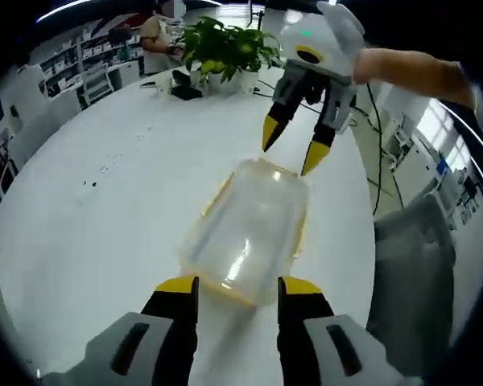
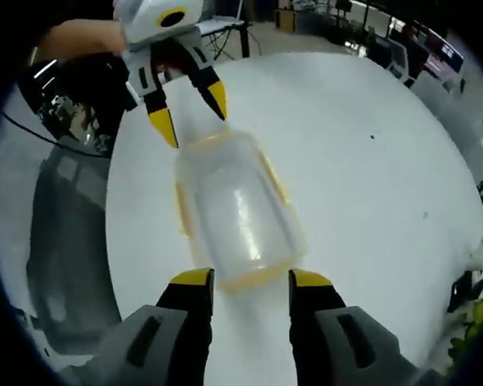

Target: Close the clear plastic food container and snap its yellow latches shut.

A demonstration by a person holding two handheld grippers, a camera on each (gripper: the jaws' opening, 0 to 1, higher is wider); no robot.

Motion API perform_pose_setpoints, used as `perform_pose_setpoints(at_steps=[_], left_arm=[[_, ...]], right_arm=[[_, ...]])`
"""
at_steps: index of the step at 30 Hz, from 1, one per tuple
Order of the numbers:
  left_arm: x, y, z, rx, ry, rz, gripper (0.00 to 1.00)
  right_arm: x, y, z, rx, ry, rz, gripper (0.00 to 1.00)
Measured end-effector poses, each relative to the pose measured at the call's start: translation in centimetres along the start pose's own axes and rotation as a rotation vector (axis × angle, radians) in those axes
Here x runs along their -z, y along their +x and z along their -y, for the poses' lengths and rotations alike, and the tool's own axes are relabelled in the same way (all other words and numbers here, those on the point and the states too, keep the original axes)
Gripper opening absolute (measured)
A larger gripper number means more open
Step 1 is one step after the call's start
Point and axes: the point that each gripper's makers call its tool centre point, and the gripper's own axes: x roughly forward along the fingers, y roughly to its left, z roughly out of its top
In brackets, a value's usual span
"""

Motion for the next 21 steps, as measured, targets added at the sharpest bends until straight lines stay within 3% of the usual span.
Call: perform_pose_setpoints(at_steps=[7,12,16,21], left_arm=[[0.7,0.1,-0.6,-0.052,-0.076,0.007,0.29],[1.3,0.2,-1.3,-0.077,-0.191,0.026,0.28],[1.4,0.2,-1.3,-0.084,-0.228,0.04,0.27],[1.7,0.7,-0.5,-0.065,-0.301,0.061,0.25]], right_arm=[[-0.4,0.2,-0.2,0.029,0.11,0.063,0.33],[-0.7,0.3,-0.2,0.017,0.23,0.133,0.31],[-0.3,0.4,0.4,0.052,0.265,0.151,0.31],[-0.1,0.5,0.9,0.067,0.394,0.213,0.31]])
